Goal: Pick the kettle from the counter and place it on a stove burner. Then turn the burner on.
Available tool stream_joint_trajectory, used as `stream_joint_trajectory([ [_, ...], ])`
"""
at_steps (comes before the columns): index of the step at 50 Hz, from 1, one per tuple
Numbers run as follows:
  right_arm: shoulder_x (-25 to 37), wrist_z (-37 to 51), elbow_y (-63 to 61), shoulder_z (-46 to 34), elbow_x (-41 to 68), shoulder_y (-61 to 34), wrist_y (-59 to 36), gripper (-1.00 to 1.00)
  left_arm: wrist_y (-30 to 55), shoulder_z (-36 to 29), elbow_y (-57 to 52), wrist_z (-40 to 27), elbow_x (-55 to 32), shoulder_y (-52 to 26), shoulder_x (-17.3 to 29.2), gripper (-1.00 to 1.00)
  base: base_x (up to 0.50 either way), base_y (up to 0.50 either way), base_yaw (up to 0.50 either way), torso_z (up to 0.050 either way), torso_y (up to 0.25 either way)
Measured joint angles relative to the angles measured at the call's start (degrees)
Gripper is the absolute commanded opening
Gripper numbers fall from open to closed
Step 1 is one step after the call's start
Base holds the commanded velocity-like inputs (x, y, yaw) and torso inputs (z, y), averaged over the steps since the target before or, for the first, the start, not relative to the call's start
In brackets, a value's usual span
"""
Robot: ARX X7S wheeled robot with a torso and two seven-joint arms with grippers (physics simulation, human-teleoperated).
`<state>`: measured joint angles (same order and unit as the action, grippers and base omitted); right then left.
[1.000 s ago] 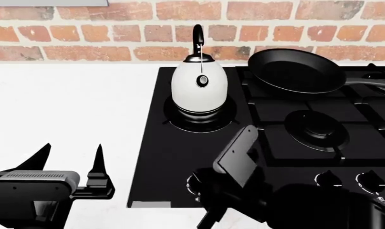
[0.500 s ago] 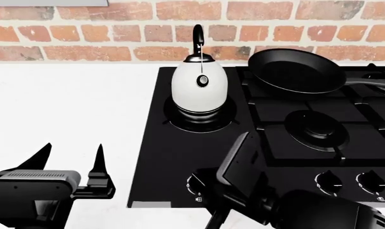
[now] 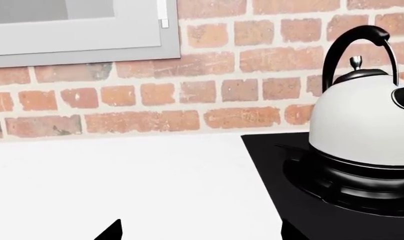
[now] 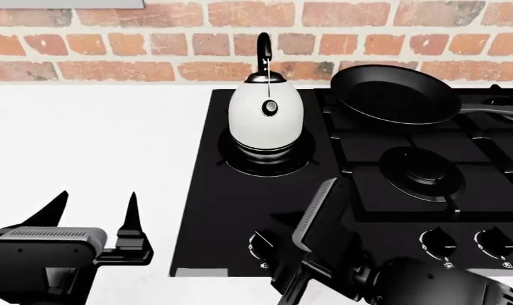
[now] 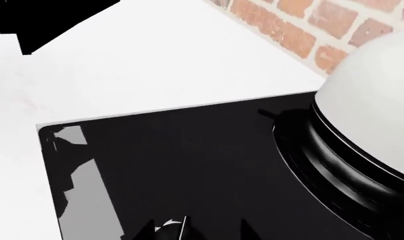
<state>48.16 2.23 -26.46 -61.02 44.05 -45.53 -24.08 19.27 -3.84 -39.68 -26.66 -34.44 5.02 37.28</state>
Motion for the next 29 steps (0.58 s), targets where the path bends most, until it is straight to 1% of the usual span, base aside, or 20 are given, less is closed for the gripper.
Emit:
stream_joint_trajectory([
  [18,7.50,3.26,-10.26,3.48,4.47,0.19,2.34,1.00,-0.13,0.33,-1.26,-0.08,-0.12,-0.04,0.72,1.00,0.00,0.00,0.00,0.000,0.000],
  [23,10.65,5.10,-13.36,4.99,5.31,1.16,4.49,1.00,-1.74,1.16,-3.25,0.63,0.32,2.03,1.57,1.00,0.00,0.00,0.00,0.000,0.000],
  [29,14.99,7.85,-16.66,6.27,5.32,4.03,8.70,1.00,-5.69,3.08,-6.67,1.88,1.58,7.42,2.37,1.00,0.00,0.00,0.00,0.000,0.000],
])
